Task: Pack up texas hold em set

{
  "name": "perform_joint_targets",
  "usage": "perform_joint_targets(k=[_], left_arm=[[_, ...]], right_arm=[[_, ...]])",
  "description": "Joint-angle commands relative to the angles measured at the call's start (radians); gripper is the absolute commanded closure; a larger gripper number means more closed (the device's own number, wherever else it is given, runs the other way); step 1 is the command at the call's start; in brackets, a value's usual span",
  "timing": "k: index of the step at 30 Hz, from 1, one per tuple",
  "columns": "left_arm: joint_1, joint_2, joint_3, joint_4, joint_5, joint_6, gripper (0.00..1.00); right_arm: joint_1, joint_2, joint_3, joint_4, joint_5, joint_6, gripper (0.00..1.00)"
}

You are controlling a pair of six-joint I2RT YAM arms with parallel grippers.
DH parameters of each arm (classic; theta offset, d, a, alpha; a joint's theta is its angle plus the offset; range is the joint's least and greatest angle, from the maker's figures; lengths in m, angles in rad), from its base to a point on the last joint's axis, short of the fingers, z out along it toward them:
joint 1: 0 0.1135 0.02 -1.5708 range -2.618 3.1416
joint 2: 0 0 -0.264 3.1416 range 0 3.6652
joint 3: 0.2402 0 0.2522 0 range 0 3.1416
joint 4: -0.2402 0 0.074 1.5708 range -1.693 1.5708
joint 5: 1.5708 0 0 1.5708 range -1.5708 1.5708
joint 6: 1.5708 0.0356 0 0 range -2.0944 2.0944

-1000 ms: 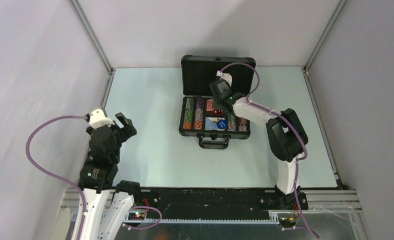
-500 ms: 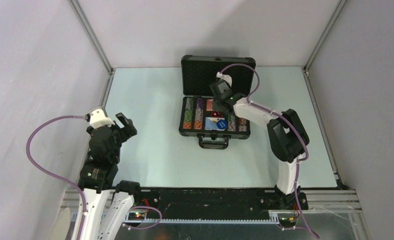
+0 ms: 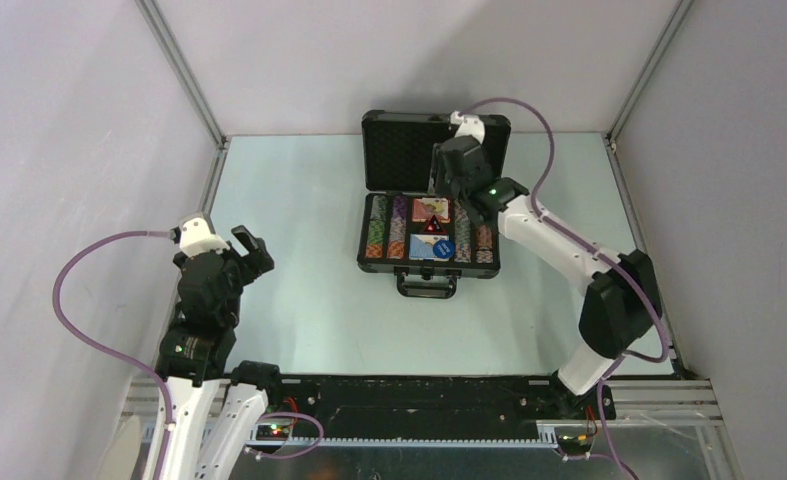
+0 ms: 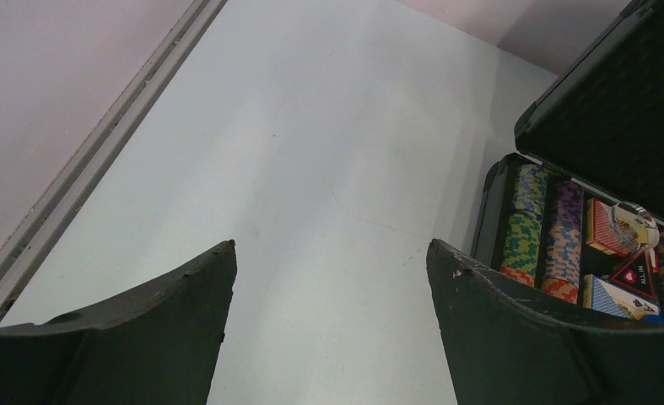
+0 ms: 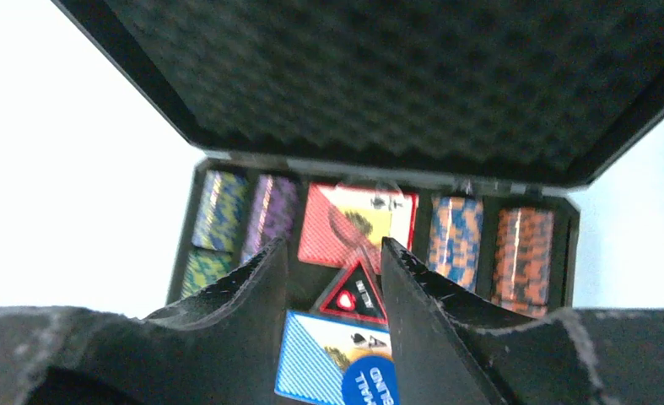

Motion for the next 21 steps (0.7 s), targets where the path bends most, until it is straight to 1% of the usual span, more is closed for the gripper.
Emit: perform_joint_targets(k=[1,2,6,8,9,12,15,17,18,19,20,21], left_arm=[[-0.004,-0.004,-0.006,0.029,0.003,0.023,0.12],[-0.004,-0.003,-0.006,0.029,0.004,0.023,0.12],[-0.004,-0.003,-0.006,0.029,0.004,0.022,0.12],[-0.004,-0.002,-0.006,0.030,0.005,0.022,0.12],[-0.004,-0.001,-0.006,0.029,0.006,0.022,0.12],[-0.004,-0.001,-0.006,0.029,0.005,0.022,0.12],[-0.004,0.000,-0.006,0.029,0.006,0.023,0.12],[-0.004,0.000,-0.006,0.030,0.008,0.022,0.12],[-0.004,0.000,-0.007,0.029,0.007,0.022,0.12],[-0.004,-0.001,-0.006,0.029,0.007,0.023,0.12],[-0.005,-0.001,-0.006,0.029,0.007,0.023,0.12],[-0.006,-0.001,-0.007,0.030,0.007,0.023,0.12]], right_arm=[[-0.030,-0.036,0.111,0.067,0.046,-0.060,0.50],[-0.037,-0.027,0.133,0.052,0.044,-0.073,0.49],[-0.073,0.058,0.314,-0.021,0.062,-0.100,0.47],[-0.085,0.128,0.442,-0.039,0.061,-0.107,0.46],[-0.088,0.147,0.476,-0.054,0.057,-0.113,0.46],[-0.098,0.243,0.647,-0.082,0.058,-0.124,0.46],[-0.110,0.322,0.758,-0.103,0.054,-0.131,0.46],[-0.123,0.396,0.854,-0.141,0.042,-0.128,0.46],[-0.134,0.457,0.934,-0.160,0.028,-0.127,0.46],[-0.140,0.487,0.974,-0.203,0.017,-0.123,0.47],[-0.152,0.547,1.048,-0.223,-0.001,-0.119,0.49],[-0.163,0.569,1.077,-0.259,-0.009,-0.105,0.50]])
